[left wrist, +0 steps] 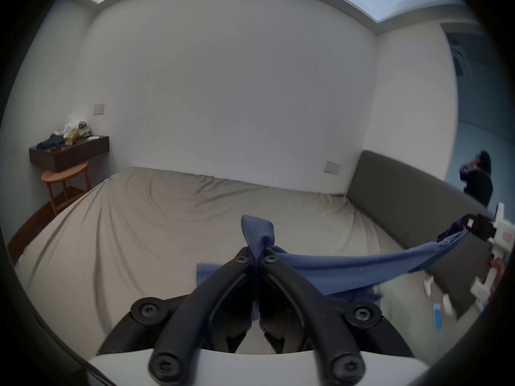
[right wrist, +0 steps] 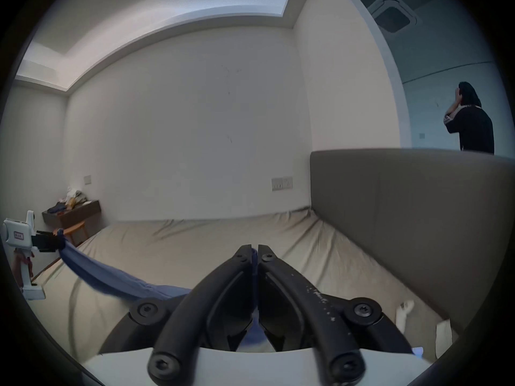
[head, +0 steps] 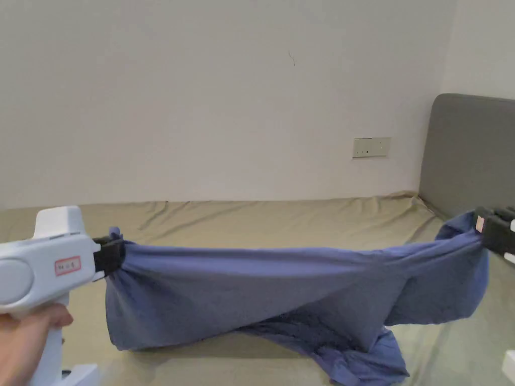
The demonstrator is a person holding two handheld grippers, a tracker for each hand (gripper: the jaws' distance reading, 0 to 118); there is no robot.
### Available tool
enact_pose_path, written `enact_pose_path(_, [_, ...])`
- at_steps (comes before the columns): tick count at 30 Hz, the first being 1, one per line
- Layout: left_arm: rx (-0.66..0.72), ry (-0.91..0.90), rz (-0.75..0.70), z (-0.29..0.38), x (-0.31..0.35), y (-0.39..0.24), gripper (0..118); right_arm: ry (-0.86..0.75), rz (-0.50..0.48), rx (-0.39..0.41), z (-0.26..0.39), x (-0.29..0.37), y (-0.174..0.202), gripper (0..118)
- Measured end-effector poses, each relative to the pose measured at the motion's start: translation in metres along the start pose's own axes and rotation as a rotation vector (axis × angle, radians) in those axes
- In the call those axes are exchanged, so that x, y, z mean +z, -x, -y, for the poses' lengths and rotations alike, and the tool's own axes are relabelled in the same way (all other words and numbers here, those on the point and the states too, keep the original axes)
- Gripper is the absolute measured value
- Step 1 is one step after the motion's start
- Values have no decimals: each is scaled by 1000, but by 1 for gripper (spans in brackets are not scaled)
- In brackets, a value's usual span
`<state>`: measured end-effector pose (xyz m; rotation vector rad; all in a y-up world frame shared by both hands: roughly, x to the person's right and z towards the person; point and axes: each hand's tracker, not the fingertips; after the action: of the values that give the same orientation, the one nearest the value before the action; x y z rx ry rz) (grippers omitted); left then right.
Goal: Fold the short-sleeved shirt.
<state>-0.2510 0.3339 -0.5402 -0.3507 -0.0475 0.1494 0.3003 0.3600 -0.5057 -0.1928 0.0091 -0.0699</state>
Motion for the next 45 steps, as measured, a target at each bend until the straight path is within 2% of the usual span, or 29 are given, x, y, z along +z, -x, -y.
enact_pose_path(2, [-24,-1,2,37,40,-3,1,48,-23,18,28,46,-1,3])
enact_pose_path(3, [-45,15,6,59,59,-5,1,63,1,-6,48,70,-2,3])
enact_pose_path(4, [-39,28,0,77,75,-7,1,109,-33,-15,62,87,-4,3])
enact_pose_path(6, [-50,111,18,117,100,-8,1,170,24,-10,100,121,-2,3])
enact_pose_path(8, [-24,121,-19,157,118,-2,1,261,6,-28,134,147,-5,3])
enact_pose_path(9, [29,135,-15,175,129,2,1,299,36,-65,155,152,-12,3])
enact_pose_path(11, [43,232,-13,203,137,9,1,412,20,-130,183,165,-19,3])
enact_pose_path(13, [27,242,-80,232,149,14,1,457,43,-97,211,176,-23,3])
enact_pose_path(16, [43,318,-74,261,158,25,1,557,57,-116,240,182,-29,3])
enact_pose_path(19, [32,387,-97,283,158,27,1,612,60,-18,264,180,-24,3])
enact_pose_path(20, [33,415,-98,288,161,26,1,672,51,-33,270,179,-24,3])
enact_pose_path(22, [14,458,-106,298,161,27,1,726,33,-136,284,182,-27,3])
enact_pose_path(24, [49,509,-107,310,162,31,1,755,75,-87,295,183,-27,3])
enact_pose_path(27, [94,508,-101,316,161,38,3,742,63,-104,296,187,-31,4])
enact_pose_path(28, [104,510,-96,317,161,40,19,738,67,-111,295,185,-32,6])
enact_pose_path(29, [105,537,-89,316,157,41,51,745,42,-118,293,184,-34,31])
enact_pose_path(30, [84,559,-104,315,156,41,90,779,17,-109,290,181,-36,70])
enact_pose_path(31, [57,567,-113,313,159,42,118,786,27,-133,285,183,-38,107])
enact_pose_path(32, [70,544,-143,308,169,41,114,764,7,-202,278,189,-43,117])
enact_pose_path(33, [102,441,-139,298,187,44,110,684,-11,-240,267,199,-49,109])
enact_pose_path(34, [155,354,-102,286,203,51,112,538,-14,-290,252,213,-56,108])
enact_pose_path(36, [258,245,-44,264,238,53,117,401,0,-299,223,233,-63,118])
enact_pose_path(39, [288,93,-85,244,280,48,118,284,7,-354,193,261,-63,111])
enact_pose_path(40, [306,91,-96,239,291,44,116,256,-5,-392,190,267,-64,104])
enact_pose_path(41, [313,106,-50,237,299,47,107,226,-29,-427,186,275,-55,88])
enact_pose_path(42, [314,80,-26,238,305,48,76,209,-42,-451,186,279,-55,51])
enact_pose_path(43, [309,68,-47,239,306,48,4,236,7,-448,187,277,-53,1])
enact_pose_path(44, [291,84,-91,244,303,43,0,264,54,-448,186,280,-53,0])
enact_pose_path(45, [264,105,-115,248,302,47,0,260,24,-439,191,274,-46,0])
